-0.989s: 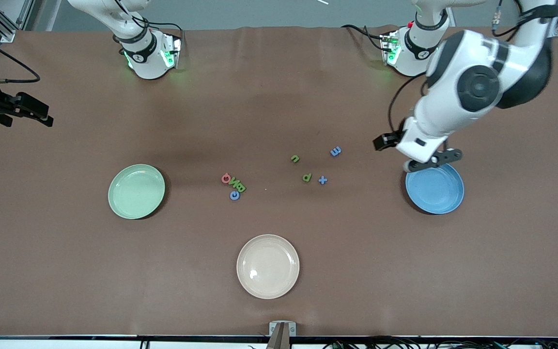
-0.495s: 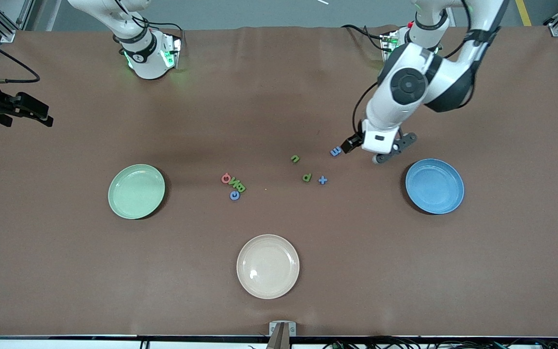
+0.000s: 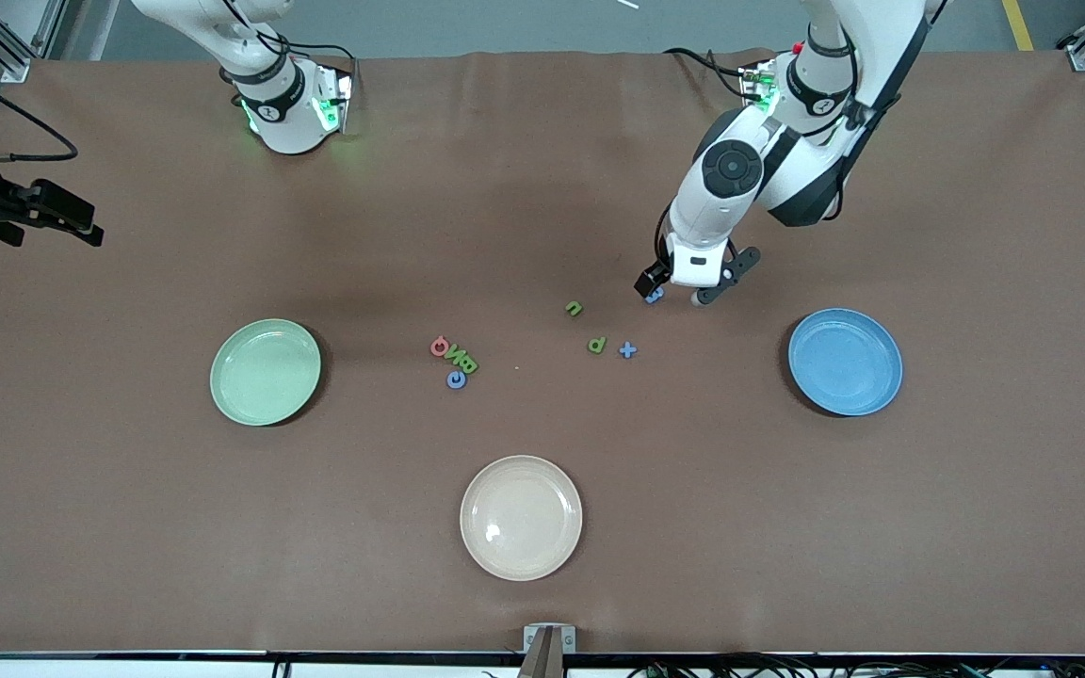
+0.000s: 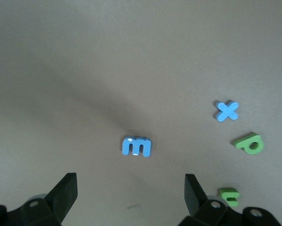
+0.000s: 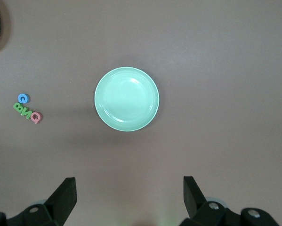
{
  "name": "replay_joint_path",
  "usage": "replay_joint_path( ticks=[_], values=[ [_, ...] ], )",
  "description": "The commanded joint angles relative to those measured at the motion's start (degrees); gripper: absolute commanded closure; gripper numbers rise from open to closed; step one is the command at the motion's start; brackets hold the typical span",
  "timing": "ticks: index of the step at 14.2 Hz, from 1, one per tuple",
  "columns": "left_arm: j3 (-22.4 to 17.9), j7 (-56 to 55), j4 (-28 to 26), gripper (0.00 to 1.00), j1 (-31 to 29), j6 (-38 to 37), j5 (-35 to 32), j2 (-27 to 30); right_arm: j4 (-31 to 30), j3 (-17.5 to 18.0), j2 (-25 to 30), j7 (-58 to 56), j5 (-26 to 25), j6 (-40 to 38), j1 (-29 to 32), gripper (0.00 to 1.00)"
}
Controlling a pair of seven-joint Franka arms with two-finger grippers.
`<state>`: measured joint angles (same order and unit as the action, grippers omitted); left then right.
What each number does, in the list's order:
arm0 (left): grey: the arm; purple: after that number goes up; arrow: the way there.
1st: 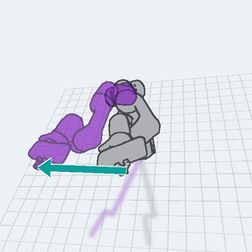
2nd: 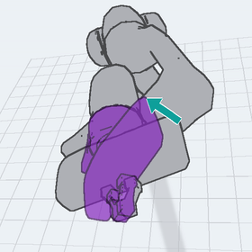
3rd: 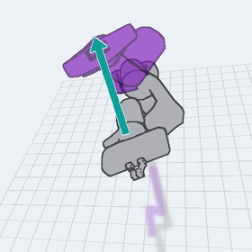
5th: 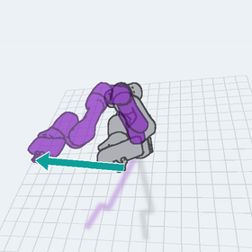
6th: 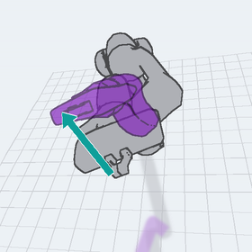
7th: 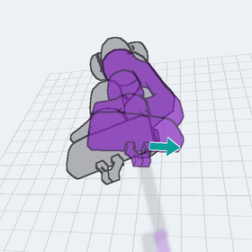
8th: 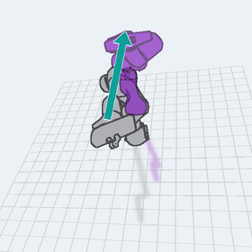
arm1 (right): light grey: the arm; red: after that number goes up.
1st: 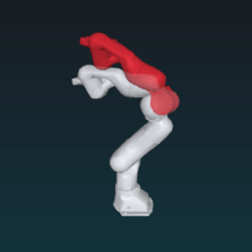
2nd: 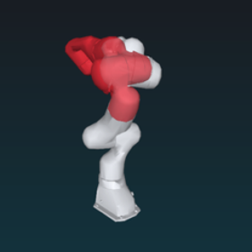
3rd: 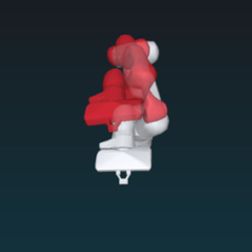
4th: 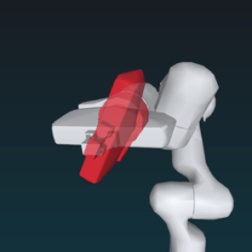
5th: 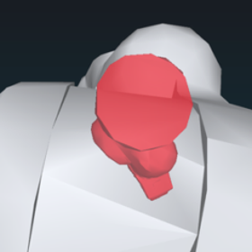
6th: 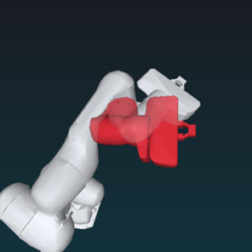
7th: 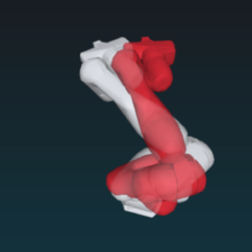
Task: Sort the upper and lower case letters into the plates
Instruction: 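Reach the left gripper down over the blue letter m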
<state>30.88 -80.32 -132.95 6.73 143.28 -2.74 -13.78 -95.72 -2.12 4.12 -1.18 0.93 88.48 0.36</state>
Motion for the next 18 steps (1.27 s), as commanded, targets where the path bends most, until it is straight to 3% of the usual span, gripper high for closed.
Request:
replay_joint_path(
  ticks=[1,4,6,12,17,18],
  values=[
    [-0.12,-8.76,-0.12,0.0,2.23,3.23,-7.94,-3.87,-0.79,0.1,1.33,-0.49,-0.67,0.12,0.16,0.0],
    [-0.03,-22.9,0.5,0.0,2.06,4.12,-26.38,-9.76,-0.53,0.1,1.24,-0.4,-0.67,-0.23,0.16,0.0],
    [-0.12,-30.74,1.37,0.0,1.71,4.12,-35.28,-11.96,0.35,0.1,0.89,-0.4,-0.76,-0.23,0.16,0.0],
    [-0.12,-32.09,2.78,0.01,1.09,4.12,-36.63,-13.46,1.67,-0.08,-2.7,0.04,-0.67,0.03,0.51,0.0],
    [-0.12,-31.39,3.49,0.3,1.0,4.12,-36.63,-14.26,2.64,-0.52,-7.62,-0.31,0.12,4.94,1.3,0.0],
    [-0.12,-31.39,3.66,0.31,1.0,4.12,-36.63,-14.43,2.73,-0.52,-9.2,-0.4,0.12,5.47,1.04,0.0]
  ],
)
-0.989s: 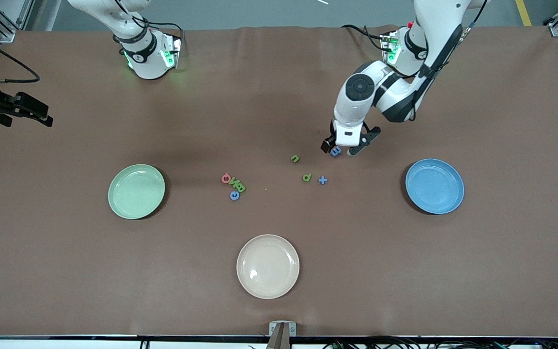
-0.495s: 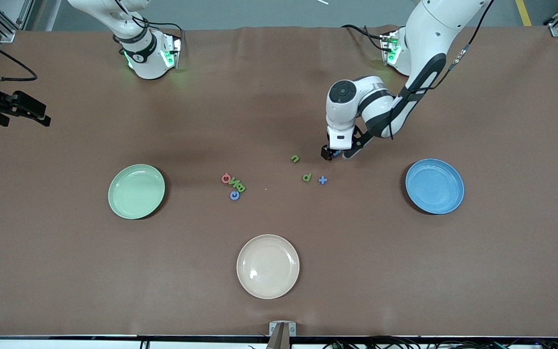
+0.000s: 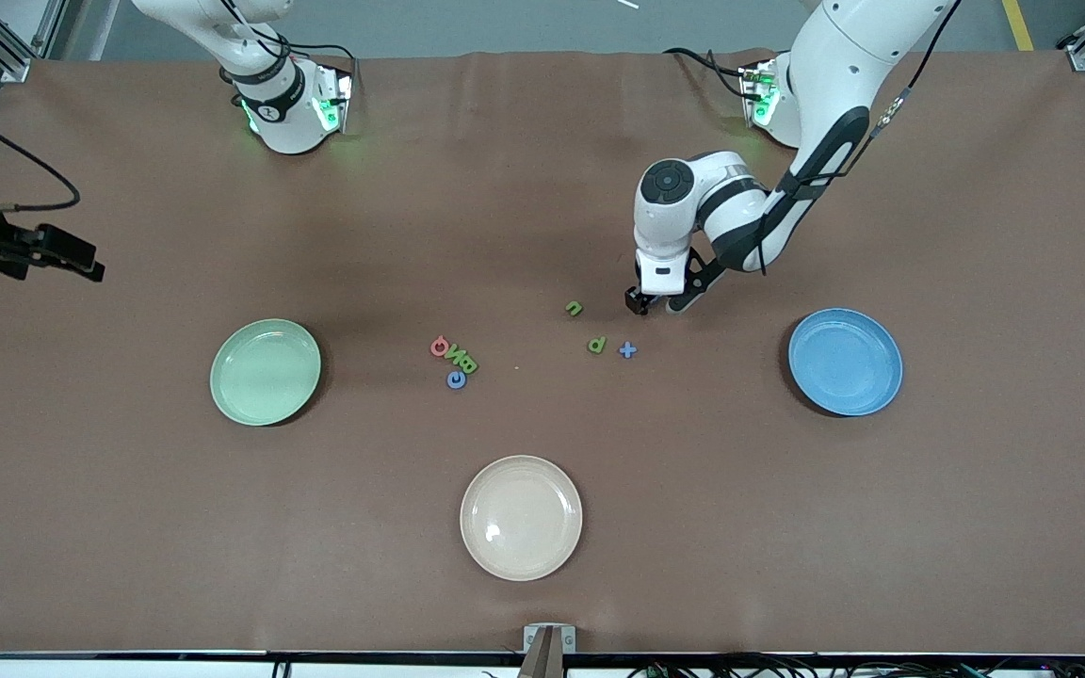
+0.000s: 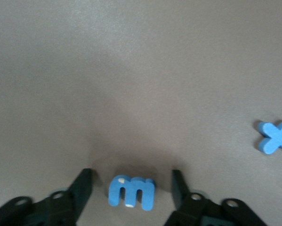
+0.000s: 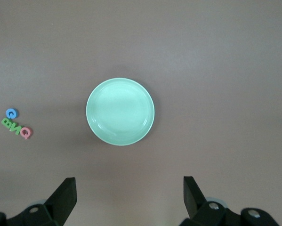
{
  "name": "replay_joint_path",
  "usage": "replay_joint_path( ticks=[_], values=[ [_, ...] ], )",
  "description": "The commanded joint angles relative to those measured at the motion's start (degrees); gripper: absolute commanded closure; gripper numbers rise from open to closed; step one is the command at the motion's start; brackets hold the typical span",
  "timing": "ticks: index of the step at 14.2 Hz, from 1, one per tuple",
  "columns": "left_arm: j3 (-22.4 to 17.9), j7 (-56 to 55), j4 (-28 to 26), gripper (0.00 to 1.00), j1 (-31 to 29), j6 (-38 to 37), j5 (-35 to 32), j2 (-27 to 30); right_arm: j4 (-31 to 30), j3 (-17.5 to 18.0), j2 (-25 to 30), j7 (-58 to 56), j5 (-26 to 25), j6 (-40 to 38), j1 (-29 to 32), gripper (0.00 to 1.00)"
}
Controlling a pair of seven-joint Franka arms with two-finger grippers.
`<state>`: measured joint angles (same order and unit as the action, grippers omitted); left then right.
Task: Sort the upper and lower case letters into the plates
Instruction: 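Grasp the blue m with the left gripper while the right gripper reaches the blue c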
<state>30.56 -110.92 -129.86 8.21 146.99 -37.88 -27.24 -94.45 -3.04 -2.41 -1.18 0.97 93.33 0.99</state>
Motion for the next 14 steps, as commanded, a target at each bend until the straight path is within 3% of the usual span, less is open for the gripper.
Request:
replay_joint_path(
  ticks=[1,3,5,9,12,14],
  values=[
    [0.2,-0.79,1.18,0.3,-0.73,0.4,-1.41,-1.85,1.55,0.41,-4.43,-0.49,-0.61,1.06,0.5,0.0],
    [0.29,-0.79,1.63,0.3,-1.0,0.4,-1.41,-2.99,2.34,0.49,-9.78,-0.23,-0.71,1.95,-0.11,0.0],
    [0.29,-0.79,1.72,0.3,-1.17,0.4,-1.41,-3.17,2.08,0.67,-11.65,1.95,0.26,3.78,-1.94,0.0],
    [0.38,-0.44,1.72,0.31,-1.35,0.4,-1.23,-3.26,1.9,0.76,-15.86,23.01,3.33,7.56,-9.93,0.0],
    [0.47,-0.44,1.72,0.33,-1.53,0.4,-1.14,-3.17,-1.77,0.76,-18.5,33.22,4.66,17.9,-15.83,0.0],
    [0.47,-0.44,1.72,0.3,-1.53,0.4,-0.79,-3.09,-2.32,0.76,-21.31,38.94,4.66,22.85,-18.91,0.0]
  ],
)
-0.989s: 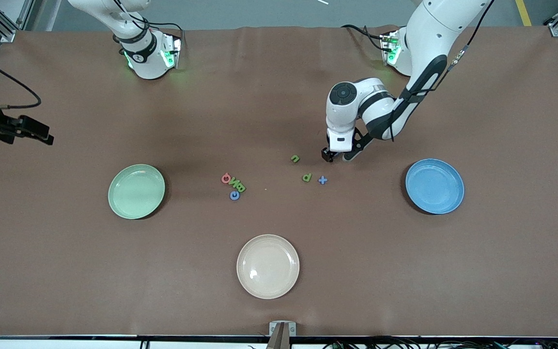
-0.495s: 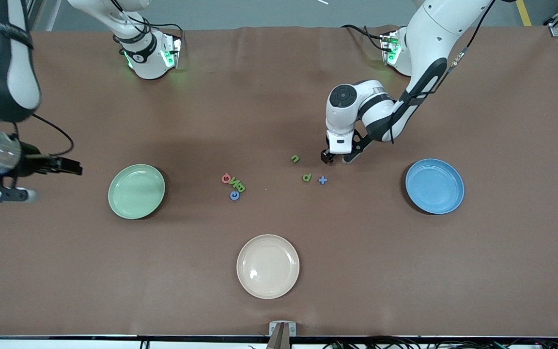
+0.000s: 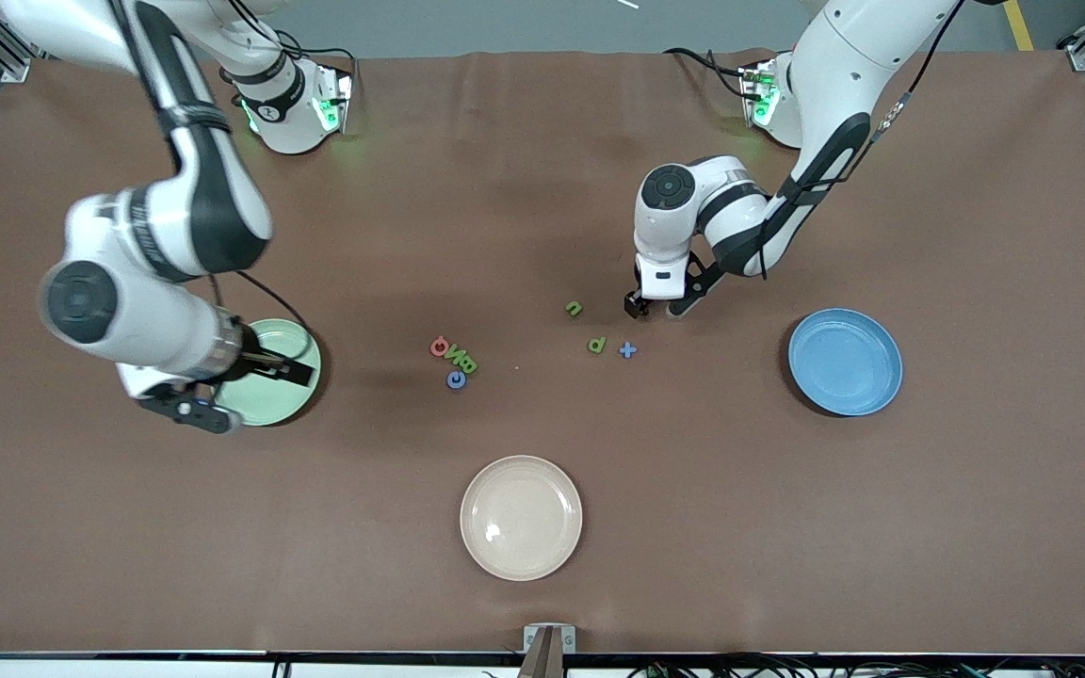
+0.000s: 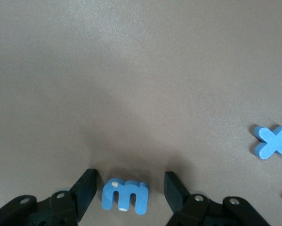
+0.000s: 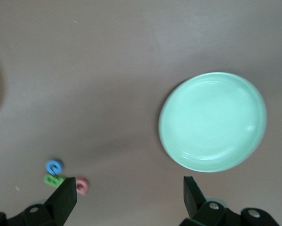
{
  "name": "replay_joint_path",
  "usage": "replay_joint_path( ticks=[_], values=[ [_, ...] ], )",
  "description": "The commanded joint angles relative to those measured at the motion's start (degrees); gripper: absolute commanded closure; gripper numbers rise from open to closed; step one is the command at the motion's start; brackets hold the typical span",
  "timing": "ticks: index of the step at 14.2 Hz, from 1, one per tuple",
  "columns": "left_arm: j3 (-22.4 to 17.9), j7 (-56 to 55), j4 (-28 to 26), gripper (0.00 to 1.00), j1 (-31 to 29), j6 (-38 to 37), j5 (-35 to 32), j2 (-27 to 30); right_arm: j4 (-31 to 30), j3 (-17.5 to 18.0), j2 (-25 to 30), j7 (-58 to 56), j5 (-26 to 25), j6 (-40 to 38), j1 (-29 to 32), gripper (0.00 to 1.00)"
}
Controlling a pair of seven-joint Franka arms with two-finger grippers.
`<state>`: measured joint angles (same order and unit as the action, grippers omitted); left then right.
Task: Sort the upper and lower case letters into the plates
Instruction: 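Grasp the blue m with the left gripper while the right gripper reaches the blue c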
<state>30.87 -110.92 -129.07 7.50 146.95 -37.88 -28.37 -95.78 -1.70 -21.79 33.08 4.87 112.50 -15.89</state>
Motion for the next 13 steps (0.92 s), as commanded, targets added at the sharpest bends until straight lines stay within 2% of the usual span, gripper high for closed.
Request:
replay_joint_path(
  ticks=[1,5,10,13],
  values=[
    [0.33,-0.52,0.93,0.3,-0.9,0.45,-0.79,-1.78,-0.82,-0.59,-2.72,6.97,0.84,4.73,-3.26,0.0],
    [0.68,-0.61,0.93,0.27,-0.9,0.45,-0.7,-1.6,-0.82,-0.59,-6.85,10.51,5.22,9.92,-6.78,0.0],
    [1.29,-0.61,1.01,0.31,-1.16,0.36,-0.62,-1.52,-0.9,-0.68,-12.13,14.28,5.41,16.68,-11.53,0.01],
    [4.53,-0.53,1.01,0.3,-5.28,0.36,-0.53,-1.87,-0.9,-0.77,-15.12,18.76,4.62,20.38,-14.69,0.09]
  ],
)
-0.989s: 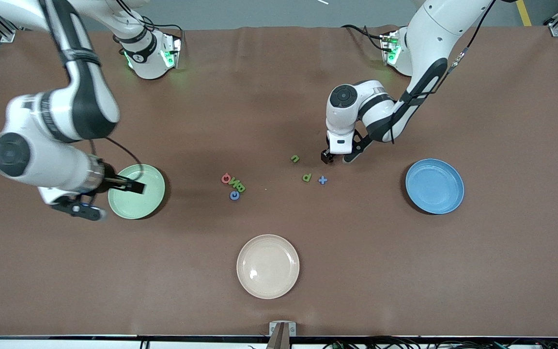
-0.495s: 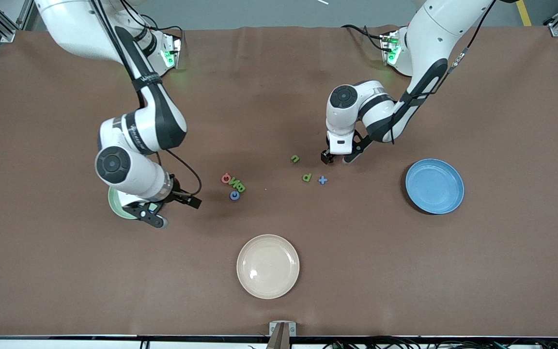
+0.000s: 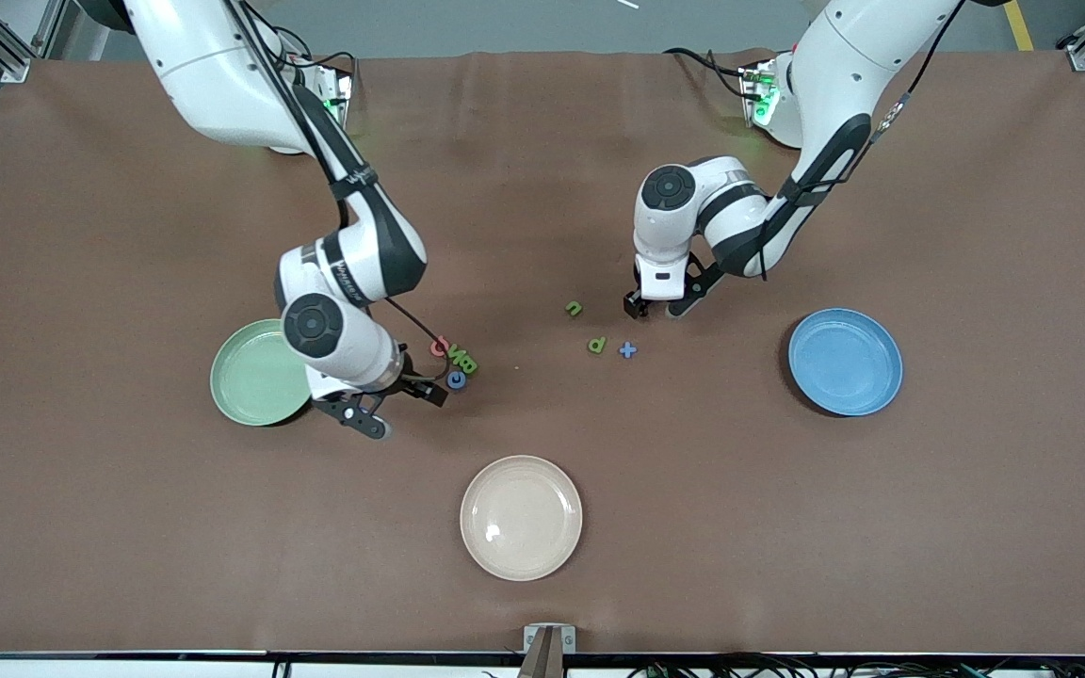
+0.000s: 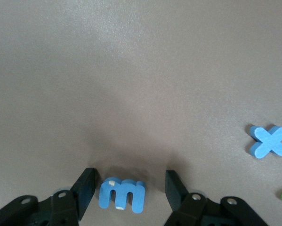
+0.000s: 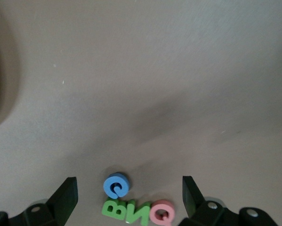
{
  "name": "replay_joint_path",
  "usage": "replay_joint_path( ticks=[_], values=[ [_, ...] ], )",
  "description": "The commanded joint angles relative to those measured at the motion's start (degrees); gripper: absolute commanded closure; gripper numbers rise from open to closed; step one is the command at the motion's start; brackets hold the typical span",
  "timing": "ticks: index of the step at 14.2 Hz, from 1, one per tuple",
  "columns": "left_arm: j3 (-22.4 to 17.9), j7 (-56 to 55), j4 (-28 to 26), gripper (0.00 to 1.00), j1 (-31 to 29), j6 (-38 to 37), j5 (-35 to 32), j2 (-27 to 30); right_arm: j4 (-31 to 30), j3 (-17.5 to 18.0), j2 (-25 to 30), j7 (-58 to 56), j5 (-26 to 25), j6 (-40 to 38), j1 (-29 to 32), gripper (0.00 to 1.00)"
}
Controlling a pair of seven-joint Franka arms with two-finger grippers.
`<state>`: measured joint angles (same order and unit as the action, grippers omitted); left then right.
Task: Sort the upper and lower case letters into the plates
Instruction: 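Grasp the blue m with the left gripper while the right gripper reaches the blue c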
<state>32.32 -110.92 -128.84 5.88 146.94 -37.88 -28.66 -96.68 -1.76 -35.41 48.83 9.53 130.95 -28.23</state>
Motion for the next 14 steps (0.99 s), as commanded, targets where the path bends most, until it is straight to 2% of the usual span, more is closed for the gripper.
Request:
replay_joint_path(
  ticks=[1,3,6,10,12,14],
  values=[
    [4.41,-0.44,0.78,0.3,-5.51,0.36,-0.53,-1.74,-0.08,-0.7,-2.11,3.29,-0.04,2.9,-2.79,0.11],
    [6.35,-0.17,0.78,0.3,-8.07,0.36,-0.53,-1.92,-0.78,-0.79,-2.55,5.65,-0.04,4.92,-4.1,0.13],
    [6.53,-0.08,0.78,0.3,-8.25,0.36,-0.53,-2.71,-1.22,-0.87,-3.08,7.6,-0.12,6.24,-5.43,0.15],
    [6.71,-0.08,0.96,0.26,-8.25,0.36,-0.53,-3.59,-6.75,-0.87,-2.99,7.51,-0.3,13.87,-6.22,0.18],
    [7.14,-0.08,0.78,0.26,-8.25,0.36,-0.53,-3.51,-7.29,-0.96,-2.99,7.51,-0.3,14.33,-6.66,0.23],
    [7.41,-0.08,0.78,0.27,-8.25,0.1,-0.18,-3.5,-7.38,-0.96,-2.99,7.6,-0.3,14.33,-6.75,0.32]
  ],
)
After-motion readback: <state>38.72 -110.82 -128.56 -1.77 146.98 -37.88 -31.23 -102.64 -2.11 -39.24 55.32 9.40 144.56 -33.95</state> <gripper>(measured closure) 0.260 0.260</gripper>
